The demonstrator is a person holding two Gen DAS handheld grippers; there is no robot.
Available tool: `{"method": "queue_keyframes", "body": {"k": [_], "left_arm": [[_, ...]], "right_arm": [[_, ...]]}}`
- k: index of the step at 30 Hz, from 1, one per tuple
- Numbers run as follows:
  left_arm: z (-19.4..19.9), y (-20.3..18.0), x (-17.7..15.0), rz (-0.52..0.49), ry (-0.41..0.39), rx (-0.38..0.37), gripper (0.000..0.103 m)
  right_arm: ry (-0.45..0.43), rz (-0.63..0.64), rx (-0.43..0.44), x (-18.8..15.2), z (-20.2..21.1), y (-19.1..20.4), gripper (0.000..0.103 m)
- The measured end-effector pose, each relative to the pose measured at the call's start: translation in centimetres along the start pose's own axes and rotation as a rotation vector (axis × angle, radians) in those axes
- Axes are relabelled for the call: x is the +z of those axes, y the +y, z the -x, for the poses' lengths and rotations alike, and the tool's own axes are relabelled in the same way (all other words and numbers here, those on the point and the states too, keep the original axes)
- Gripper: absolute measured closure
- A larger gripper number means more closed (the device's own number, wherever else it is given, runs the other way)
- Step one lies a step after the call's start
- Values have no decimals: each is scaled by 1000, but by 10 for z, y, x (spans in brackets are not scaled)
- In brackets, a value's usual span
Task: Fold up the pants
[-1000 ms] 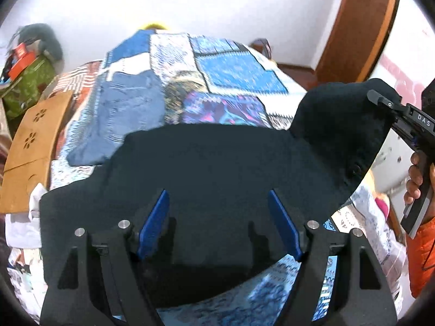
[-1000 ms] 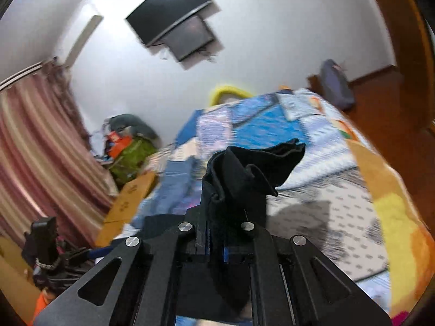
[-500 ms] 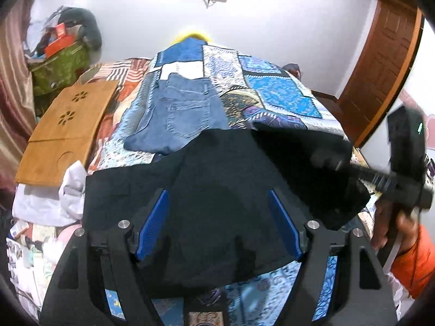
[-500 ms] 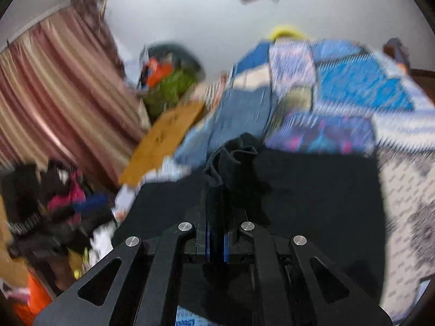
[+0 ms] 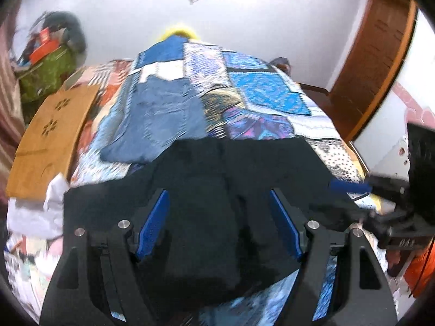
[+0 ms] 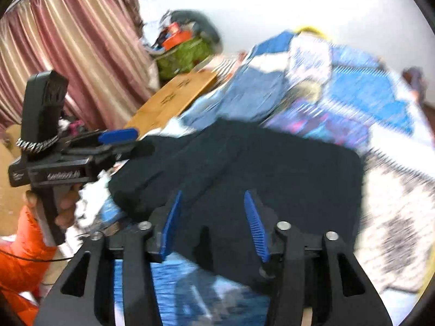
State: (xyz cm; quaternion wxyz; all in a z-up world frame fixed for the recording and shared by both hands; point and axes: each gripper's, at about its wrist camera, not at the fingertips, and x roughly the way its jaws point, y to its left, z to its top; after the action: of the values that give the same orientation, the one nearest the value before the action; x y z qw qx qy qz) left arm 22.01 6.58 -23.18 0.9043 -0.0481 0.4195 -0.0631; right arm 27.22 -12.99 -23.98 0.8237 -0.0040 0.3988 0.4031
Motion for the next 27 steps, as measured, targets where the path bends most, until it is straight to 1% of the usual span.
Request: {"method": "queue_keyframes", "body": {"k": [2, 5, 7, 8, 9, 10, 11, 13, 14, 15, 17, 19, 21, 23, 27], "left_arm": [[-8, -14, 9, -32, -2, -15, 28], [-31, -40, 21, -98, 33, -80, 42], [-45, -50, 24, -117, 52, -91, 51], [-55, -55, 25, -120, 73, -111, 59], [-68, -60, 26, -119, 104, -133, 68], [-77, -63, 25, -118, 127, -137, 71], [-88, -65, 24, -119, 152, -133, 73], [-109, -69, 19, -125, 199, -121, 73], [-123, -68, 14, -119, 251, -122, 73], [-129, -68, 10, -116, 268, -123, 73], [-127, -65, 5, -106, 246, -138, 73], [-121, -62, 2, -106, 242, -132, 73], [-113, -62, -4, -117, 230, -109, 73], [-104, -65, -13, -138, 216, -84, 72], [-83, -78, -37, -214, 159, -4, 71]], "right_arm": [[-37, 26, -87, 8, 6, -17, 52], [-66, 28, -150, 16, 5, -44, 52], [-48, 3, -169, 20, -5, -61, 53], [-36, -11, -165, 19, -10, -69, 55], [-32, -16, -154, 18, -18, -77, 63], [-8, -26, -145, 14, -26, -81, 69], [26, -32, -131, 10, -37, -85, 70], [79, -38, -107, -2, -45, -88, 72], [104, -36, -106, -8, -50, -88, 73], [101, -26, -109, -15, -51, -87, 73], [91, -14, -111, -21, -43, -84, 73], [95, -37, -99, -27, -34, -86, 72], [108, -50, -91, -36, -25, -87, 72], [106, -36, -115, -47, -16, -81, 73], [97, -69, -127, -62, -1, -79, 71]]}}
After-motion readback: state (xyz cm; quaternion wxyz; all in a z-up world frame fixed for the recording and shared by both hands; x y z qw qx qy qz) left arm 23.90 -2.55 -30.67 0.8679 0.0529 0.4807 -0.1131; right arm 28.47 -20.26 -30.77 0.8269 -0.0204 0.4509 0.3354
